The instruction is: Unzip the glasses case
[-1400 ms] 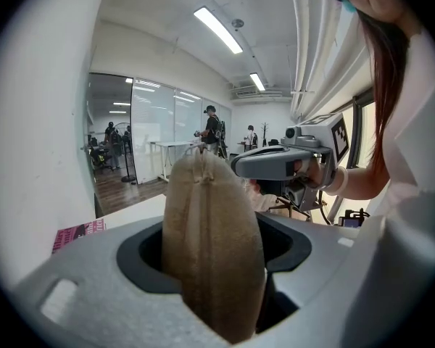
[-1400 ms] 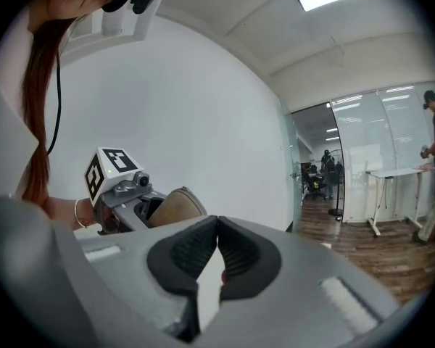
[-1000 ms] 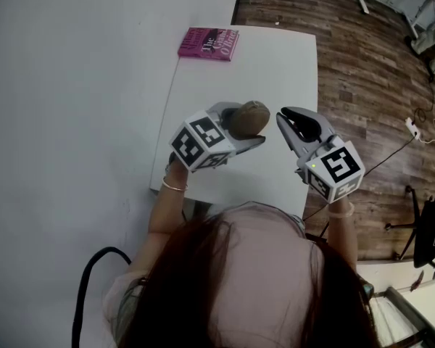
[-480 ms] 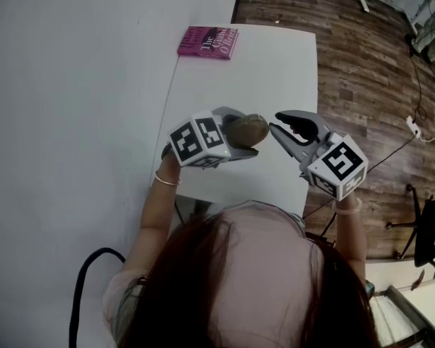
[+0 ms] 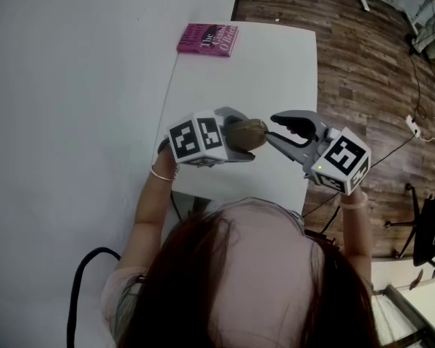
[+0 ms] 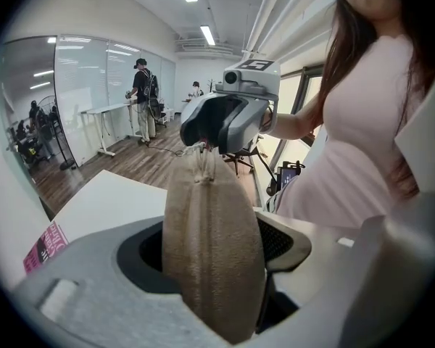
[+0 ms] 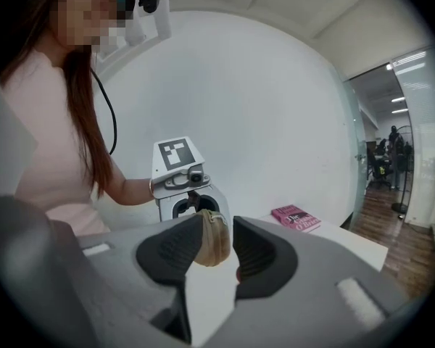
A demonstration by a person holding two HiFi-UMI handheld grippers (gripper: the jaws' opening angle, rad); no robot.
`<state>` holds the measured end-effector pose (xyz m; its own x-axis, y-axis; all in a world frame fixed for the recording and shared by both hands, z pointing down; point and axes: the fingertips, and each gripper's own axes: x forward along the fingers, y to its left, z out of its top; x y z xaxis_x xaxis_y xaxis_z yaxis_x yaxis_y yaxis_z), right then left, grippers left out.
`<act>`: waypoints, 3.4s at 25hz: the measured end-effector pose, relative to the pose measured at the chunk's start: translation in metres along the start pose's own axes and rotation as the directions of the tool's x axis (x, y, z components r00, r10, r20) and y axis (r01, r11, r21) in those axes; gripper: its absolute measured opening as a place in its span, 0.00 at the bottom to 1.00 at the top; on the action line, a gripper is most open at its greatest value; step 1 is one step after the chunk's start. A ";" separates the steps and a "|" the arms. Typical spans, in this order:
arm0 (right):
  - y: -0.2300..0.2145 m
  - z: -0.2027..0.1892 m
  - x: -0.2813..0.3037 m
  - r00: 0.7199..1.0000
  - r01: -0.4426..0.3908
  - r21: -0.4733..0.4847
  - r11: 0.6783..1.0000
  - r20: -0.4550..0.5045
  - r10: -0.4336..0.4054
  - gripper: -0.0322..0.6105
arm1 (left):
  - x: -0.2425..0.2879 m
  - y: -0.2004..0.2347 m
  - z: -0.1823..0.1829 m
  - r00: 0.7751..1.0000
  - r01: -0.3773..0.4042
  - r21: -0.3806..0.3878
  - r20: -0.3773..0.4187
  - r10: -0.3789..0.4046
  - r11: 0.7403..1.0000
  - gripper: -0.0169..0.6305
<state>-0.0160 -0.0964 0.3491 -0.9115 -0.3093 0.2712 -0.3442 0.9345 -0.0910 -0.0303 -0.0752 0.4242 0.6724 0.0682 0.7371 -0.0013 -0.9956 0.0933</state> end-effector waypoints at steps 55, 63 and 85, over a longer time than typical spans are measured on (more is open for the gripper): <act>0.015 -0.004 -0.002 0.989 -0.129 -0.162 0.978 -0.093 0.115 0.06 | 0.003 -0.012 0.003 0.997 0.081 0.013 0.005 -0.081 0.997 0.49; 0.012 -0.010 -0.001 0.987 -0.124 -0.162 0.979 -0.124 0.104 0.06 | 0.006 -0.009 0.001 0.997 0.080 0.000 0.005 -0.080 0.997 0.49; -0.002 -0.026 0.000 0.990 -0.090 -0.136 0.987 -0.121 0.074 0.06 | -0.009 0.001 0.007 0.992 0.050 -0.037 0.121 -0.046 0.998 0.49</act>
<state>-0.0091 -0.0933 0.3744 -0.9003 -0.2157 0.3780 -0.2265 0.9739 0.0162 -0.0311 -0.0770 0.4129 0.7564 0.1053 0.6456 0.0056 -0.9880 0.1547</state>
